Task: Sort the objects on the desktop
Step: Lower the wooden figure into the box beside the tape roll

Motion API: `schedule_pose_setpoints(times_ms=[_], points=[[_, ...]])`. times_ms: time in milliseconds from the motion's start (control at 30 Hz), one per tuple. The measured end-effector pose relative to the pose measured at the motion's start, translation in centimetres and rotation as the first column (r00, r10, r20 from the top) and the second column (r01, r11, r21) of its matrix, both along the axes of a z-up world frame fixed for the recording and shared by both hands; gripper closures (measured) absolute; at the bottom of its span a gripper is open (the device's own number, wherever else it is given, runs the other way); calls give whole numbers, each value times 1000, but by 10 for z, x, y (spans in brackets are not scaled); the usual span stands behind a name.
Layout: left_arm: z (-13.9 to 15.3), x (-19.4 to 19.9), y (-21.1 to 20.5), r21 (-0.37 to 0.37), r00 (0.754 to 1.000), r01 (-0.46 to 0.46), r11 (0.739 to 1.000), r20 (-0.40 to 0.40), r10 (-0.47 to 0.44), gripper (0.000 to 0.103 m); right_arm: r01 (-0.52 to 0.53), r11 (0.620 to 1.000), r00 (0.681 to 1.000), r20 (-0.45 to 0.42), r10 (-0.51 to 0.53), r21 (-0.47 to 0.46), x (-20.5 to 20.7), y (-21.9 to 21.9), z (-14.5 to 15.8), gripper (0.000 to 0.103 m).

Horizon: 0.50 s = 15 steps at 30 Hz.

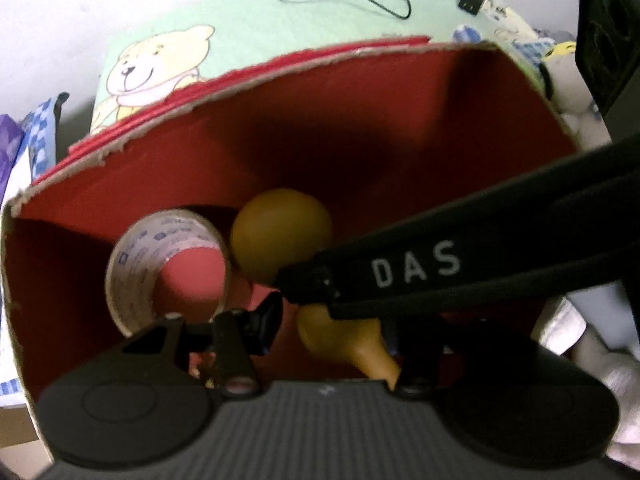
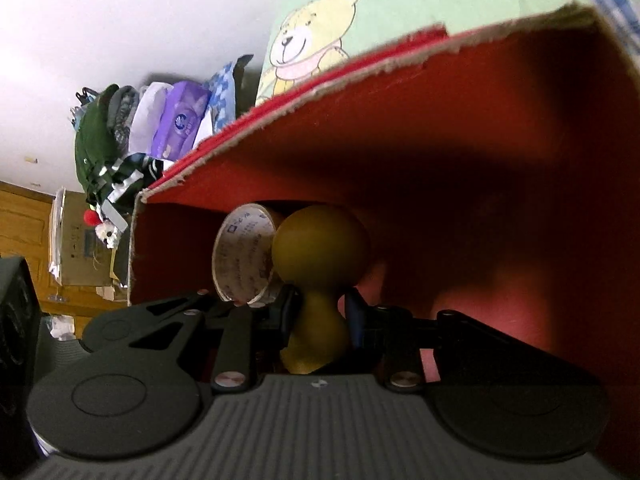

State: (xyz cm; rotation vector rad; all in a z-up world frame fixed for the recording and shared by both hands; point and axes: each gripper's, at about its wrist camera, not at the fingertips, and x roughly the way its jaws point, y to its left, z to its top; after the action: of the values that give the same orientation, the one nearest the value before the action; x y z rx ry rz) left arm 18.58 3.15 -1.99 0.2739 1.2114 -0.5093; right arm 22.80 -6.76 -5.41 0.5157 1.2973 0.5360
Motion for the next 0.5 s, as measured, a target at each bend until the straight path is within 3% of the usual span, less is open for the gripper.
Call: schedule_pose_setpoints(times_ms=[100, 233, 500], points=[[1, -2, 1, 27, 1000, -10, 1000, 28, 9, 48, 6, 1000, 1000, -9, -6, -21, 0, 1, -2, 85], [-2, 0, 3, 41, 999, -35, 999, 27, 34, 48, -8, 998, 1000, -23, 7, -68, 1, 4, -5, 85], [-3, -1, 5, 79, 997, -71, 994, 44, 68, 44, -11, 998, 1000, -12, 10, -64, 0, 4, -3, 84]])
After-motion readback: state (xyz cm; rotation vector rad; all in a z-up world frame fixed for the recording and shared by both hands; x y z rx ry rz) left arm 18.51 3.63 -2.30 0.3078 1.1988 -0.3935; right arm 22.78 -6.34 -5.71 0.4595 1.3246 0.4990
